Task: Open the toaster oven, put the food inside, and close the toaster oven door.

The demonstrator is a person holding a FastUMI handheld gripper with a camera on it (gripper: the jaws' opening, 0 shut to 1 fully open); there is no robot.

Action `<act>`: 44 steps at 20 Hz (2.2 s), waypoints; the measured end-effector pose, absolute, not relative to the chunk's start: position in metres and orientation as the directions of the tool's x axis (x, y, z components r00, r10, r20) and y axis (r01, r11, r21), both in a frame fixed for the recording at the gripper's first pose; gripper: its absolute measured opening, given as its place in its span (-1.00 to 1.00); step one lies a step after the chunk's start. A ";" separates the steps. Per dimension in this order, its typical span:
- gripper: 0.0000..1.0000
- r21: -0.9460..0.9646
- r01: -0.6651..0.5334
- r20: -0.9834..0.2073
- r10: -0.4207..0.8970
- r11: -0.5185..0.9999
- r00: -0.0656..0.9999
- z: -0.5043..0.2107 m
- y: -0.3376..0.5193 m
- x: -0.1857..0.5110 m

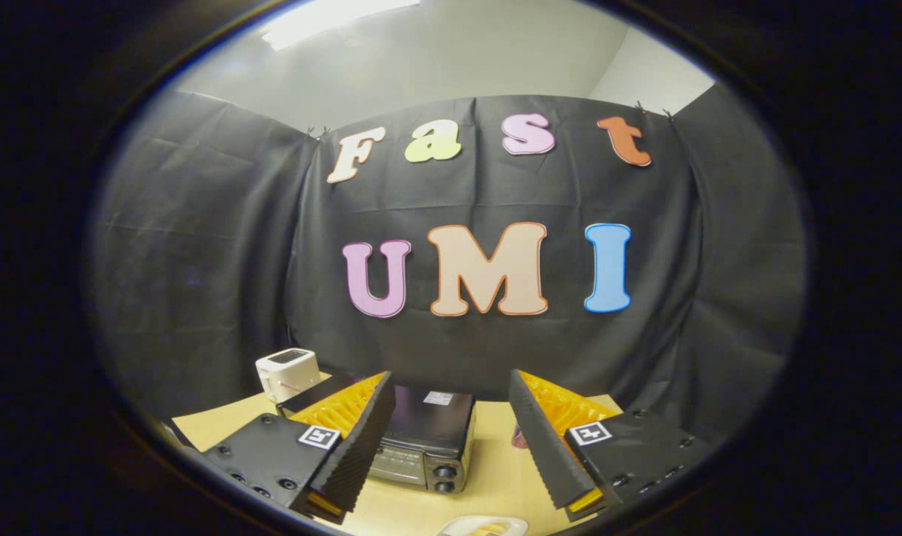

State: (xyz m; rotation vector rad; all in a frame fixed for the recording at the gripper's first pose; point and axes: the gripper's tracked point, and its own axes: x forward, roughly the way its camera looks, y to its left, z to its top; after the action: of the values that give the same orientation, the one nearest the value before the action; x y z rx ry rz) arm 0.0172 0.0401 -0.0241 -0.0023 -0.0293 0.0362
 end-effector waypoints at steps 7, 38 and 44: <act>0.91 0.026 -0.040 0.048 0.039 0.999 0.998 -0.072 0.073 0.035; 0.90 0.111 -0.020 0.060 0.014 0.994 0.998 -0.213 0.202 0.100; 0.90 0.084 -0.020 0.069 0.014 0.996 0.998 -0.226 0.205 0.054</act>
State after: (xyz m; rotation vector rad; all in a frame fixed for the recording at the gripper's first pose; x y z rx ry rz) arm 0.0540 0.2048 -0.2255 0.0851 -0.0680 0.0174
